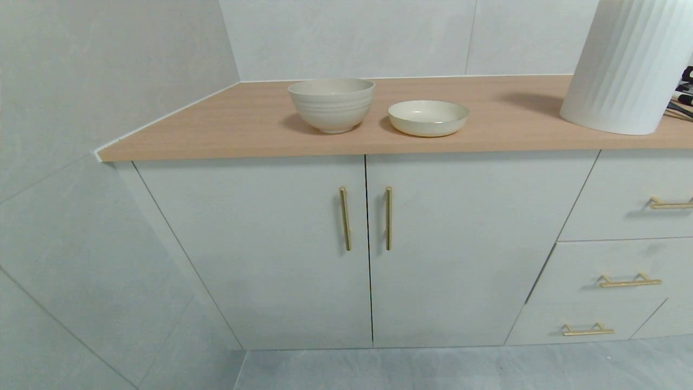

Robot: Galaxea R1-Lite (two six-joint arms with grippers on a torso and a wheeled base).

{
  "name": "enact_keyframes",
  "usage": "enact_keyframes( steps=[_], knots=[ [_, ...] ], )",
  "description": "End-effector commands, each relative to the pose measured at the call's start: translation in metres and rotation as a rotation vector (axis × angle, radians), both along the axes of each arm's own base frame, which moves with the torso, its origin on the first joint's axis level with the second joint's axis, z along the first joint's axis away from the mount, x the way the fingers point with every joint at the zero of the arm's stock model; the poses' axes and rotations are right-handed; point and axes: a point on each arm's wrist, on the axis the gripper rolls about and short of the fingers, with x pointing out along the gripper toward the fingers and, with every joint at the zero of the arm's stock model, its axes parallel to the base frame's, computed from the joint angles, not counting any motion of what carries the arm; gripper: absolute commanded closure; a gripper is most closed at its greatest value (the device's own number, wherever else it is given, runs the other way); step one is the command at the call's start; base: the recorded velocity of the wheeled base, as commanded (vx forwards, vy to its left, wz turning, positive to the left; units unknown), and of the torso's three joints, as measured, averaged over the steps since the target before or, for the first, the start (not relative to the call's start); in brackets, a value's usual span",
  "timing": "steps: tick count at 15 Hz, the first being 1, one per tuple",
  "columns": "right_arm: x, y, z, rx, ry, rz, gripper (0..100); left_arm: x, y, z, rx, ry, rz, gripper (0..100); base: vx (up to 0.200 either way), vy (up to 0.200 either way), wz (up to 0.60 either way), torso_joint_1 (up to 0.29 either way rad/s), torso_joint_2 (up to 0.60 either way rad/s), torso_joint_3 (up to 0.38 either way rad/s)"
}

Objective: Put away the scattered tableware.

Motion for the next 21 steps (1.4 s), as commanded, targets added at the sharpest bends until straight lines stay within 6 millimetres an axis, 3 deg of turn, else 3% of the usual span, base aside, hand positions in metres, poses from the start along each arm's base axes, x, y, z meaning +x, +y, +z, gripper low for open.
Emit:
enact_keyframes(
  steps=[1,4,5,6,7,9,13,15,18,19,20,21],
  knots=[
    [0.0,0.0,0.0,0.0,0.001,0.001,0,0.0,0.0,0.0,0.0,0.002,0.0,0,0.0,0.0,0.0,0.0,0.0,0.0],
    [0.0,0.0,0.0,-0.009,-0.001,0.005,0,0.0,0.0,0.0,0.0,0.002,0.0,0,0.0,0.0,0.0,0.0,0.0,0.0],
    [-0.002,0.0,0.008,-0.029,-0.036,0.019,0,0.0,0.0,0.0,0.0,0.002,0.0,0,0.0,0.0,0.0,0.0,0.0,0.0],
    [-0.011,0.002,0.038,-0.024,-0.122,0.093,0,0.0,0.0,0.0,0.0,0.002,0.0,0,0.0,0.0,0.0,0.0,0.0,0.0],
    [-0.008,0.003,0.05,-0.016,-0.091,0.161,0,0.0,0.0,0.0,0.0,0.0,0.0,0,0.0,0.0,0.0,0.0,0.0,0.0],
    [0.007,0.004,0.056,-0.009,0.039,0.231,0,0.0,0.0,0.0,0.0,0.0,-0.001,0,0.0,0.0,0.0,0.0,0.0,0.0],
    [0.054,0.012,0.076,0.035,0.311,0.503,0,0.0,0.0,0.0,0.0,0.002,-0.001,0,0.0,0.0,0.0,0.0,0.0,0.0],
    [0.087,0.023,0.09,0.024,0.403,0.619,0,0.0,0.0,0.0,0.0,0.0,0.0,0,0.0,0.0,0.0,0.0,0.0,0.0],
    [0.136,0.051,0.095,-0.004,0.402,0.723,0,0.0,0.0,0.0,0.0,0.002,0.0,0,0.0,0.0,0.0,0.0,0.0,0.0],
    [0.138,0.052,0.095,-0.003,0.398,0.726,0,0.0,0.0,0.0,0.0,0.0,0.0,0,0.0,0.0,0.0,0.0,0.0,0.0],
    [0.17,0.067,0.092,-0.001,0.343,0.739,0,0.0,0.0,0.0,0.0,0.002,-0.001,0,0.0,0.0,0.0,0.0,0.0,0.0],
    [0.186,0.076,0.09,-0.001,0.307,0.755,0,0.0,0.0,0.0,0.0,0.0,0.0,0,0.0,0.0,0.0,0.0,0.0,0.0]
  ],
)
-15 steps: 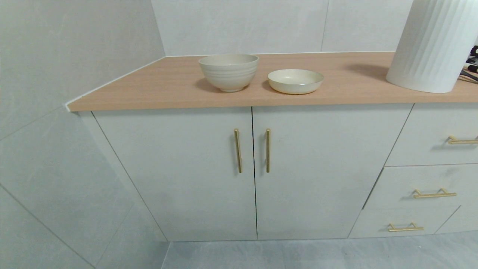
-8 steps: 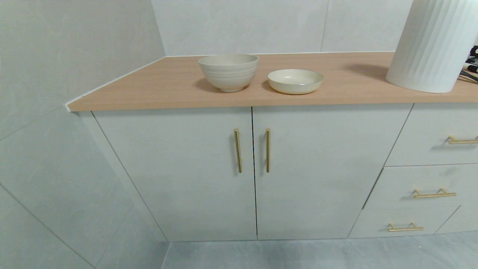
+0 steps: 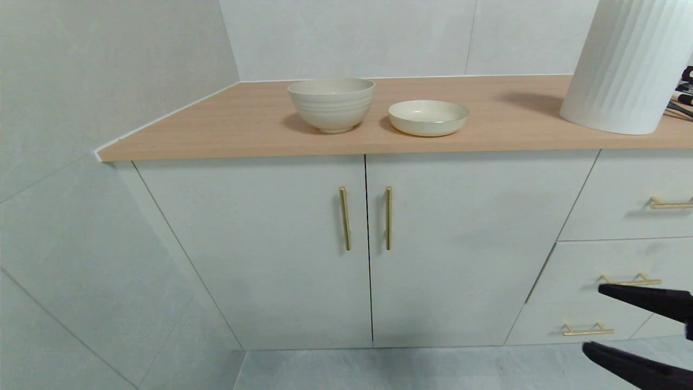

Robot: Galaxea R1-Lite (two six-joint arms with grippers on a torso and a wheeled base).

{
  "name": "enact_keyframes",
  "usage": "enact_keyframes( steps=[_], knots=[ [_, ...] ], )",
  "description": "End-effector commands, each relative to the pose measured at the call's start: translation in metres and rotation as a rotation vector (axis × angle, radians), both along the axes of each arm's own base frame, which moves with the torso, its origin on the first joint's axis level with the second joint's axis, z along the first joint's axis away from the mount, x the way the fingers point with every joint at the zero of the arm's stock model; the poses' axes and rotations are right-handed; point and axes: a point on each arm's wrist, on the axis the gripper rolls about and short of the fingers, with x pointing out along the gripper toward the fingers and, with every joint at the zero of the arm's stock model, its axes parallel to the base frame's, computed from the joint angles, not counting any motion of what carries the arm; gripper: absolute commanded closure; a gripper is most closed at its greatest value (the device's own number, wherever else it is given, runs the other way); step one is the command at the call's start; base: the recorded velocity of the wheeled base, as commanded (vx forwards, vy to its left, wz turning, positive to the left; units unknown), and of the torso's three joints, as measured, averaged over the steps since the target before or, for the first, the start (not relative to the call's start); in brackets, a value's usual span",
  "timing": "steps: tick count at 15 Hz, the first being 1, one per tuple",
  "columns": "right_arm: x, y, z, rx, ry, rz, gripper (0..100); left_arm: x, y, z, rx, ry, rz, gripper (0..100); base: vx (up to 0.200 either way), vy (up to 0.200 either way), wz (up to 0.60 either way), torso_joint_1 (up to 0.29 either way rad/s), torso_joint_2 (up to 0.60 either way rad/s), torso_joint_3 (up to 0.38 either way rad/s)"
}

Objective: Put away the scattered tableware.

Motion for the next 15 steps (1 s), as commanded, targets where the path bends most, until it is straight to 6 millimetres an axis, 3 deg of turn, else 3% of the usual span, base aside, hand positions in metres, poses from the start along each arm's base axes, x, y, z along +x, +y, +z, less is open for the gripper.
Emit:
enact_keyframes(
  steps=[1,5,8,12,15],
  knots=[
    [0.067,0.042,-0.019,0.007,0.038,0.082,0,0.0,0.0,0.0,0.0,0.0,0.0,0,0.0,0.0,0.0,0.0,0.0,0.0],
    [0.112,0.083,-0.023,0.015,0.042,0.085,0,0.0,0.0,0.0,0.0,0.001,-0.001,0,0.0,0.0,0.0,0.0,0.0,0.0],
    [0.136,0.099,-0.026,0.024,0.058,0.048,0,0.0,0.0,0.0,0.0,0.0,0.0,0,0.0,0.0,0.0,0.0,0.0,0.0],
    [0.159,0.125,-0.01,0.124,0.064,0.093,0,0.0,0.0,0.0,0.0,0.0,-0.001,0,0.0,0.0,0.0,0.0,0.0,0.0],
    [0.172,0.147,-0.015,0.168,0.113,0.114,0,0.0,0.0,0.0,0.0,0.0,0.0,0,0.0,0.0,0.0,0.0,0.0,0.0]
  ],
)
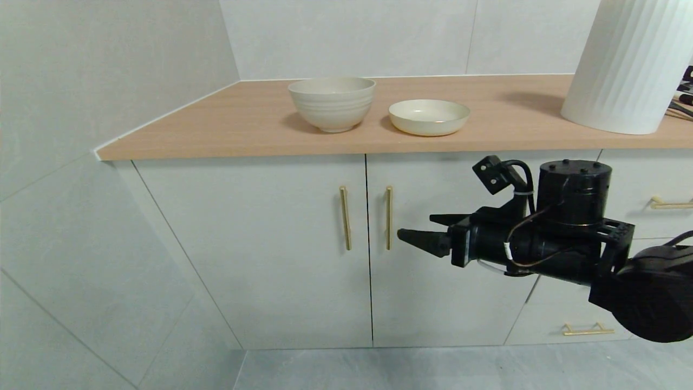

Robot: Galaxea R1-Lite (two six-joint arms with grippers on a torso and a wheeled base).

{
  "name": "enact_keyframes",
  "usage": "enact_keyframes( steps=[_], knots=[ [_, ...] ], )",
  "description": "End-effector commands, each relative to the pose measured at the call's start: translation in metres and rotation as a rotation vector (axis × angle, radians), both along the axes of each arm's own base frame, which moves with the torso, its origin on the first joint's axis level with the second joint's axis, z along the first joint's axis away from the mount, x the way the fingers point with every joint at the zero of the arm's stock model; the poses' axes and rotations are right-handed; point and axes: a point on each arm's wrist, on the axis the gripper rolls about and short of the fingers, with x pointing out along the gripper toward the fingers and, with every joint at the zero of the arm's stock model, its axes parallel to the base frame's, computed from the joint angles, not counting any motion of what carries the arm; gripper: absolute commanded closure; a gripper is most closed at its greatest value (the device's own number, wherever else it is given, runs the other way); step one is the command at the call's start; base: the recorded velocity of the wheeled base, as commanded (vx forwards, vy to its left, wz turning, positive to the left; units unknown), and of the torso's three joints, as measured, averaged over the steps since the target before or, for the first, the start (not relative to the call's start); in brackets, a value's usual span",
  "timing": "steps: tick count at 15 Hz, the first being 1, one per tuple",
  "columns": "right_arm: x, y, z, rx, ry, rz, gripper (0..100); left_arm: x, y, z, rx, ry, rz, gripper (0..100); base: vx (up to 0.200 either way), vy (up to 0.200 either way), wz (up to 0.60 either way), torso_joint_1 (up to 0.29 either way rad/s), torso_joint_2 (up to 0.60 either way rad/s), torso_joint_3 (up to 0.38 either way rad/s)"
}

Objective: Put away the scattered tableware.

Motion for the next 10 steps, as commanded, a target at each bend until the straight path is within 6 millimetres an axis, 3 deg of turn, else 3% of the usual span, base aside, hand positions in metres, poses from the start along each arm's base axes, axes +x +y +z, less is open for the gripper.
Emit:
enact_keyframes(
  steps=[1,4,10],
  knots=[
    [0.008,0.014,-0.011,0.001,0.041,0.02,0,0.0,0.0,0.0,0.0,0.0,0.0,0,0.0,0.0,0.0,0.0,0.0,0.0],
    [0.01,0.021,-0.009,0.108,0.163,0.064,0,0.0,0.0,0.0,0.001,0.0,0.0,0,0.0,0.0,0.0,0.0,0.0,0.0],
    [0.039,0.039,-0.028,0.14,0.124,0.062,0,0.0,0.0,0.0,0.001,0.0,0.0,0,0.0,0.0,0.0,0.0,0.0,0.0]
  ],
)
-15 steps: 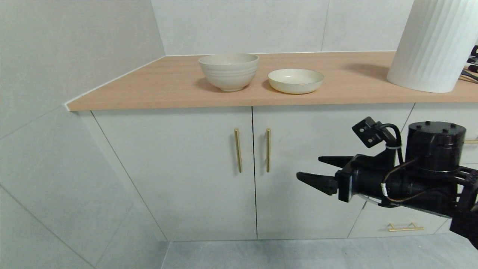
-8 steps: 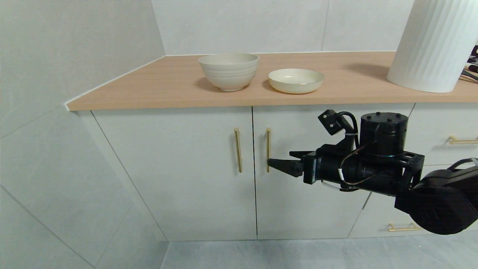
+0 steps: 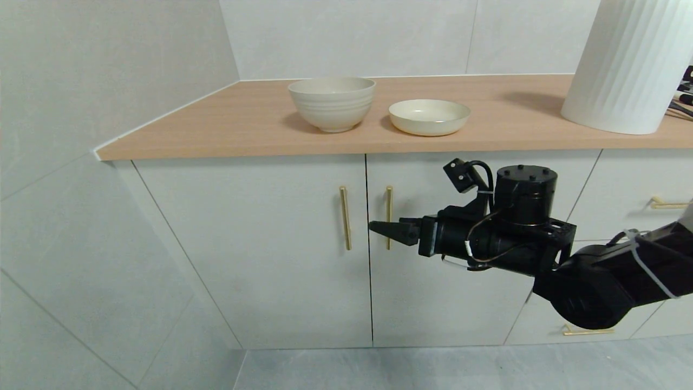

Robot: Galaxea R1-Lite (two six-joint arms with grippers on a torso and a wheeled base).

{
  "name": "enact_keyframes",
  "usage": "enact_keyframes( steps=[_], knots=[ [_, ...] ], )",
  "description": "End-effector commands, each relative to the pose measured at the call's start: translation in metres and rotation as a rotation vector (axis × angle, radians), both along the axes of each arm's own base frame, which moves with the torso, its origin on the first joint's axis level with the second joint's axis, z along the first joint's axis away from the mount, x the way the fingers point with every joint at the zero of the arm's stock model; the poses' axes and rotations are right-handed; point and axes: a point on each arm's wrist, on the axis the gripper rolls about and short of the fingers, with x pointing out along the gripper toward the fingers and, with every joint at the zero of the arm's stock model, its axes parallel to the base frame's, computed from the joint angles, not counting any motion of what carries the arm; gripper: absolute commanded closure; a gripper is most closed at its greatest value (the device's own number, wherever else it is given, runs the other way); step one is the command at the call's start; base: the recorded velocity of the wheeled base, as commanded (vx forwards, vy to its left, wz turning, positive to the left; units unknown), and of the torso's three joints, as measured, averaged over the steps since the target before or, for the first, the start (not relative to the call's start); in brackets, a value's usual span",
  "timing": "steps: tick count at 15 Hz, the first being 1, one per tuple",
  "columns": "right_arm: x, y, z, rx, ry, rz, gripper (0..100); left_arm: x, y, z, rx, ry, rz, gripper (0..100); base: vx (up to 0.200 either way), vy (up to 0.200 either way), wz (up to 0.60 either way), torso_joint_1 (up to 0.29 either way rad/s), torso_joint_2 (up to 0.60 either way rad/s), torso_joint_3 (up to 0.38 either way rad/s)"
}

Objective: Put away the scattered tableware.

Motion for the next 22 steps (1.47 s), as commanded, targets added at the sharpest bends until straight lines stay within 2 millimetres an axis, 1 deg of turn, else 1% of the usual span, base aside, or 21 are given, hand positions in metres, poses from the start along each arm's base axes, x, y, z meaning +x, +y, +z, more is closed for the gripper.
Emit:
enact_keyframes(
  steps=[1,5,9,13,20,22],
  knots=[
    [0.015,0.008,-0.018,-0.016,0.021,-0.008,0,0.0,0.0,0.0,-0.001,0.0,0.0,0,0.0,0.0,0.0,0.0,0.0,0.0],
    [0.023,0.001,-0.017,0.01,-0.017,-0.031,0,0.0,0.0,0.0,-0.001,0.0,0.0,0,0.0,0.0,0.0,0.0,0.0,0.0],
    [0.024,0.001,-0.018,0.008,-0.014,-0.034,0,0.0,0.0,0.0,0.0,0.0,0.0,0,0.0,0.0,0.0,0.0,0.0,0.0],
    [0.031,0.005,-0.029,0.029,-0.044,-0.033,0,0.0,0.0,0.0,-0.001,0.0,0.0,0,0.0,0.0,0.0,0.0,0.0,0.0],
    [0.032,0.012,-0.032,0.035,-0.046,-0.025,0,0.0,0.0,0.0,-0.001,0.0,0.0,0,0.0,0.0,0.0,0.0,0.0,0.0],
    [0.03,0.019,-0.034,0.044,-0.063,-0.008,0,0.0,0.0,0.0,-0.001,0.0,0.0,0,0.0,0.0,0.0,0.0,0.0,0.0]
  ],
)
